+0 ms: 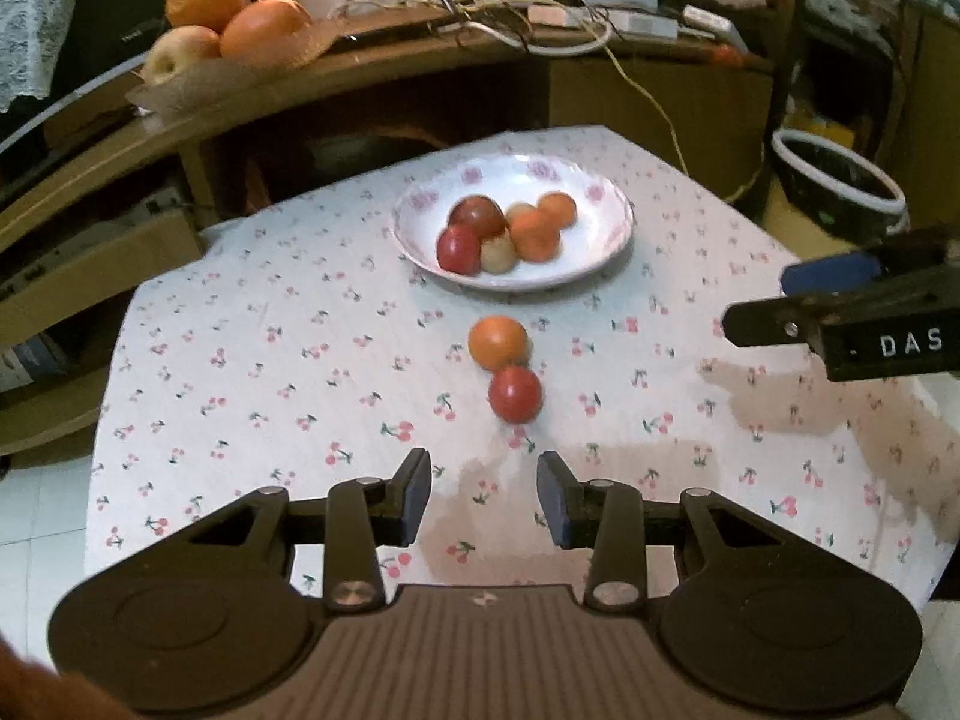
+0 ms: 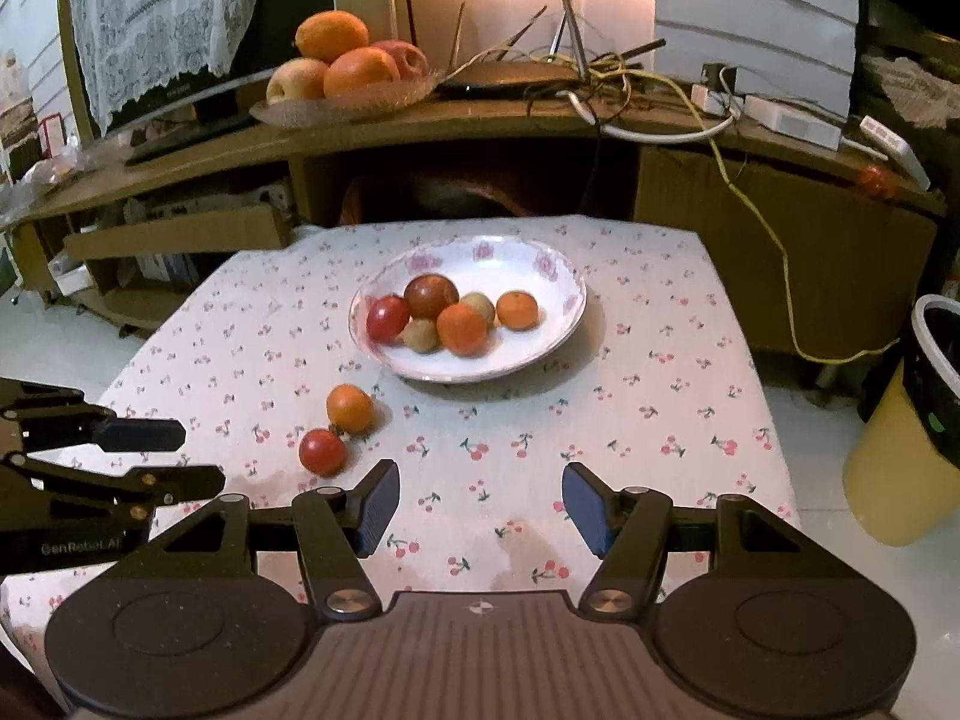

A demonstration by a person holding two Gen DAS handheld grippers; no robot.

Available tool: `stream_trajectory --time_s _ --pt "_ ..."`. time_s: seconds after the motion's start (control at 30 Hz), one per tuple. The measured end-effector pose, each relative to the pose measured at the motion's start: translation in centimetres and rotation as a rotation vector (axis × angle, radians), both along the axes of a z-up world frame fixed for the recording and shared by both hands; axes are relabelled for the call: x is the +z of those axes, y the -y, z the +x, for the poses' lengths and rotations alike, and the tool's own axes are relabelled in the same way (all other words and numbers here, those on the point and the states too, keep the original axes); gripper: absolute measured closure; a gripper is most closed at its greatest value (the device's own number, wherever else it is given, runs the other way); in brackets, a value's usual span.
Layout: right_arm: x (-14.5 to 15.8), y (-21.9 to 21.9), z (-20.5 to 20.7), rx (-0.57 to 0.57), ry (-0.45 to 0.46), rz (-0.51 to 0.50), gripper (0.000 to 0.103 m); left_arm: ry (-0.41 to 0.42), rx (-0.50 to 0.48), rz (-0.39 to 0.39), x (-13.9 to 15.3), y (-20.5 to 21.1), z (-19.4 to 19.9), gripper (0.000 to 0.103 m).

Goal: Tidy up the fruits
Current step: 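Withdraw both tools from the plate toward the last tomato and orange, then grasp the last red tomato with the left tool while the right tool grasps the last orange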

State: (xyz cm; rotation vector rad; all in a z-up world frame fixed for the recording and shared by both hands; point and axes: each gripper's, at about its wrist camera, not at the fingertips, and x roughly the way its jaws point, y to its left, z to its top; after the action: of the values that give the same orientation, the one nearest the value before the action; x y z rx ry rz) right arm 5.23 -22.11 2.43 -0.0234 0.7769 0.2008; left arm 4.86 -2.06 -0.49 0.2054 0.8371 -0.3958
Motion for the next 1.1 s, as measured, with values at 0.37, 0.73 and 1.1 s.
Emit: stream_trajectory --time_s 0.37,0.73,1.1 --pt "-0.2 -0.3 1.0 -0.004 -0.008 0.019 0.041 0.002 -0.007 -0.009 -2.1 2.9 2.7 0.059" --pt "-1.2 0.6 2.5 -0.036 -0.060 0.014 0.041 -0.002 0.026 0.013 -3.5 4.2 4.8 0.070" --pt "-1.8 -2.2 4.4 0.056 -0.058 0.060 0.041 0.008 0.065 -0.006 -2.0 0.1 3.5 0.071"
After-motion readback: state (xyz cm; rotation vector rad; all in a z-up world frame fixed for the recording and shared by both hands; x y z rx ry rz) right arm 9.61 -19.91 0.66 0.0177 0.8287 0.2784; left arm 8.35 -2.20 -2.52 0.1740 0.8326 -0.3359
